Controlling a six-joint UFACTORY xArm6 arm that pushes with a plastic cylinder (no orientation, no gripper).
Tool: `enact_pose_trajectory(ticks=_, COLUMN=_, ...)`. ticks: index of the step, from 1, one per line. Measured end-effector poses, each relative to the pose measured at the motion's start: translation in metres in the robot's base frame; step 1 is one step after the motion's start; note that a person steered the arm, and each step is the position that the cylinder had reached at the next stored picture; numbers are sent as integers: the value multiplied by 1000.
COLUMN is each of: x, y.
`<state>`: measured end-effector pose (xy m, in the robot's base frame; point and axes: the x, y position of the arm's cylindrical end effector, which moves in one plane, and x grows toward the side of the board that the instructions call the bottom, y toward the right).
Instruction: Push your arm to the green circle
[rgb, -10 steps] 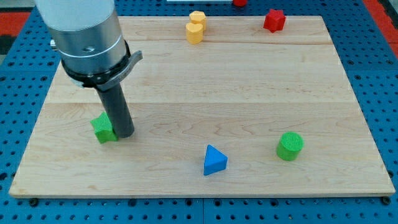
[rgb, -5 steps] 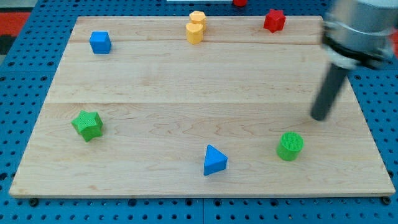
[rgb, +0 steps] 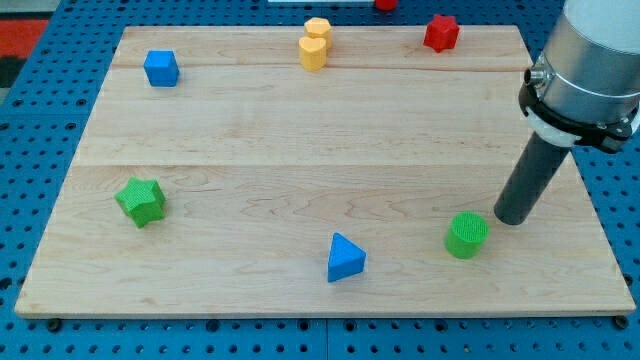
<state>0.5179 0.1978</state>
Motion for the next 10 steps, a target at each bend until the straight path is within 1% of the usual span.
enact_pose_trajectory(ticks=2, x=6, y=13)
enact_pose_trajectory(ticks=3, x=25, y=32)
enact_pose_trajectory(ticks=4, x=35, y=34)
enact_pose_trajectory(ticks=7, x=35, y=4)
enact_pose_trajectory(ticks=10, x=48, y=-1)
